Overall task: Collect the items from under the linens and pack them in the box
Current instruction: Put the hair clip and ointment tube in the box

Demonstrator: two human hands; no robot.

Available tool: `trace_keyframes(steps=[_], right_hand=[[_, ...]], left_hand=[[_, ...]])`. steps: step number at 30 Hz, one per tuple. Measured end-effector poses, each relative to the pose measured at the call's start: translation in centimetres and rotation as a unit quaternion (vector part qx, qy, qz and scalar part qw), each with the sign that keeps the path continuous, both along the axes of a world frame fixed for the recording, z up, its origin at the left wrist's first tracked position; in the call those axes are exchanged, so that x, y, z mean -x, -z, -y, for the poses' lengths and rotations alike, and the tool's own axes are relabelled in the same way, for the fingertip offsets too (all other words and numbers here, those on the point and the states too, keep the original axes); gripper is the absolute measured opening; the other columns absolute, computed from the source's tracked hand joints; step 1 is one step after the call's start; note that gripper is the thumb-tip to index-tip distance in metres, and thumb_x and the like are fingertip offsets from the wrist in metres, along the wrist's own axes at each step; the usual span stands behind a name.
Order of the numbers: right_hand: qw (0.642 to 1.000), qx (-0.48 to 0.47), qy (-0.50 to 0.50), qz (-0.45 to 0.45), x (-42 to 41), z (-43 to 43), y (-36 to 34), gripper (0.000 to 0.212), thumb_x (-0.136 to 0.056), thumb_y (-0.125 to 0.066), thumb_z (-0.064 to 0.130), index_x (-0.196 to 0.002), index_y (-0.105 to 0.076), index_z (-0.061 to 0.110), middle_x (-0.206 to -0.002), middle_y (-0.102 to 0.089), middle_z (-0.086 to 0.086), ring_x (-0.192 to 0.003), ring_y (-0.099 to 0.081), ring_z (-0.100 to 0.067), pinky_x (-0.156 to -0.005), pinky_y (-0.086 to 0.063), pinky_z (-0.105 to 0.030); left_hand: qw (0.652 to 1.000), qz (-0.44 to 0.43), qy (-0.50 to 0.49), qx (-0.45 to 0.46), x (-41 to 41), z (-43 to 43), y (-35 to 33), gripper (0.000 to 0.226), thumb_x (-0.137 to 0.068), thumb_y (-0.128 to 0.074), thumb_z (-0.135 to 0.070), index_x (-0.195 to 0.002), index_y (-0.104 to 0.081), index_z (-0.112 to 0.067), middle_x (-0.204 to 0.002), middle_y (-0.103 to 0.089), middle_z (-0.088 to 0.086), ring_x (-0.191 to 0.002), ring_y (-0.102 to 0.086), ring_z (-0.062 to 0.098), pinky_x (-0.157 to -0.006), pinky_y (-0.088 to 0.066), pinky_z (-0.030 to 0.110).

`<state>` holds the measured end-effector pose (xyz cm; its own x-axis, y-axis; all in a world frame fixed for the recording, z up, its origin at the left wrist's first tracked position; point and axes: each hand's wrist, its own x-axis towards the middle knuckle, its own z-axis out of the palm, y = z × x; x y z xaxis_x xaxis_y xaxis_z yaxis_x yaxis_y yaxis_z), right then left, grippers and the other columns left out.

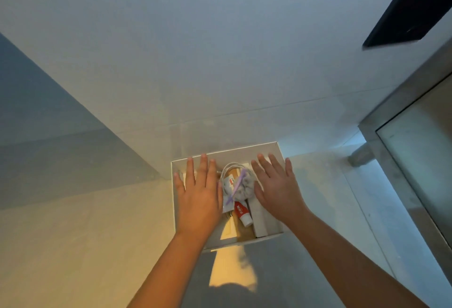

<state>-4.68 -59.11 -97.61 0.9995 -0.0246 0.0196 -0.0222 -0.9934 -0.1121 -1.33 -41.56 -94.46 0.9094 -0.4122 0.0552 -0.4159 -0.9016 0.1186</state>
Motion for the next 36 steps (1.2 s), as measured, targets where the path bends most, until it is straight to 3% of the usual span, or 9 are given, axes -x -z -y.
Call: trace_keyframes(steps=[3, 6, 8, 12, 17, 25, 29, 33, 36], right_hand=[[0.998, -0.016, 0.011, -0.056, -0.1, -1.0, -5.4, 0.055, -0.089, -0.057, 0.031, -0.137, -0.043, 0.009, -0.145, -0.038, -0.017, -0.135, -0.030, -0.039, -0.106, -0.019, -0.060], [0.999, -0.019, 0.008, -0.038, 0.1, -1.4, -11.6, 0.054, -0.092, -0.053, 0.029, -0.140, -0.039, 0.009, -0.148, -0.032, -0.015, -0.138, -0.023, -0.038, -0.108, -0.014, -0.060], [0.999, -0.040, 0.022, -0.009, 0.3, -1.3, -16.5, 0.053, -0.086, -0.063, 0.027, -0.133, -0.049, 0.006, -0.140, -0.044, -0.017, -0.131, -0.035, -0.041, -0.102, -0.024, -0.064], [0.998, -0.053, 0.013, -0.035, 0.7, -1.3, -25.4, 0.057, -0.093, -0.051, 0.037, -0.142, -0.036, 0.012, -0.150, -0.030, -0.011, -0.139, -0.022, -0.034, -0.109, -0.013, -0.058], [0.996, -0.063, 0.015, 0.058, 1.5, -1.3, -36.2, 0.052, -0.070, -0.080, 0.024, -0.115, -0.064, 0.004, -0.119, -0.063, -0.016, -0.111, -0.058, -0.038, -0.087, -0.040, -0.064], [0.993, -0.062, 0.034, 0.094, 3.0, -0.8, -52.5, 0.053, -0.073, -0.077, 0.021, -0.120, -0.060, 0.004, -0.126, -0.058, -0.018, -0.118, -0.051, -0.041, -0.091, -0.035, -0.067], [0.996, -0.068, 0.049, 0.024, 3.8, 0.3, -60.0, 0.057, -0.097, -0.038, 0.040, -0.147, -0.021, 0.020, -0.155, -0.019, -0.002, -0.143, -0.010, -0.023, -0.112, -0.005, -0.052], [0.994, -0.058, 0.044, 0.080, 5.1, 1.2, -66.8, 0.051, -0.081, -0.069, 0.026, -0.126, -0.056, 0.007, -0.132, -0.054, -0.014, -0.123, -0.048, -0.037, -0.095, -0.032, -0.066], [0.996, -0.061, 0.041, 0.060, 5.7, 1.9, -71.1, 0.054, -0.093, -0.048, 0.036, -0.142, -0.035, 0.019, -0.152, -0.028, -0.002, -0.142, -0.018, -0.024, -0.112, -0.007, -0.053]], left_hand=[[0.998, -0.040, -0.041, 0.012, 0.6, 1.3, -5.2, 0.055, -0.093, -0.048, -0.027, -0.142, -0.033, -0.009, -0.150, -0.028, 0.013, -0.140, -0.015, 0.038, -0.107, -0.010, 0.061], [0.999, -0.029, -0.027, 0.022, 0.9, 2.3, -11.5, 0.062, -0.090, -0.054, -0.027, -0.144, -0.030, -0.011, -0.152, -0.024, 0.012, -0.141, -0.003, 0.035, -0.106, 0.002, 0.056], [0.999, -0.018, -0.026, 0.033, 1.1, 2.7, -15.9, 0.064, -0.083, -0.064, -0.026, -0.139, -0.039, -0.008, -0.148, -0.033, 0.015, -0.138, -0.014, 0.039, -0.102, -0.004, 0.059], [0.997, -0.036, -0.017, 0.059, 1.7, 3.3, -24.1, 0.061, -0.085, -0.062, -0.023, -0.140, -0.038, -0.012, -0.150, -0.029, 0.011, -0.138, -0.002, 0.033, -0.106, -0.002, 0.055], [0.997, 0.039, 0.008, 0.070, 2.3, 3.4, -34.3, 0.062, -0.062, -0.083, -0.015, -0.120, -0.062, -0.009, -0.129, -0.056, 0.016, -0.125, -0.039, 0.039, -0.093, -0.023, 0.061], [0.998, 0.042, 0.036, 0.042, 4.1, 3.5, -50.5, 0.061, -0.067, -0.080, -0.024, -0.123, -0.060, -0.013, -0.130, -0.056, 0.011, -0.124, -0.046, 0.036, -0.095, -0.026, 0.056], [0.997, 0.058, 0.035, 0.045, 5.3, 3.9, -58.2, 0.059, -0.069, -0.078, -0.028, -0.122, -0.060, -0.013, -0.129, -0.058, 0.010, -0.122, -0.049, 0.035, -0.095, -0.029, 0.053], [0.992, 0.068, 0.041, 0.094, 6.9, 4.2, -64.2, 0.054, -0.073, -0.076, -0.021, -0.124, -0.059, -0.011, -0.129, -0.057, 0.009, -0.123, -0.048, 0.035, -0.095, -0.027, 0.054], [0.988, 0.063, 0.053, 0.129, 7.9, 4.4, -68.0, 0.051, -0.080, -0.070, -0.017, -0.128, -0.054, -0.011, -0.134, -0.053, 0.009, -0.127, -0.043, 0.035, -0.098, -0.025, 0.056]])
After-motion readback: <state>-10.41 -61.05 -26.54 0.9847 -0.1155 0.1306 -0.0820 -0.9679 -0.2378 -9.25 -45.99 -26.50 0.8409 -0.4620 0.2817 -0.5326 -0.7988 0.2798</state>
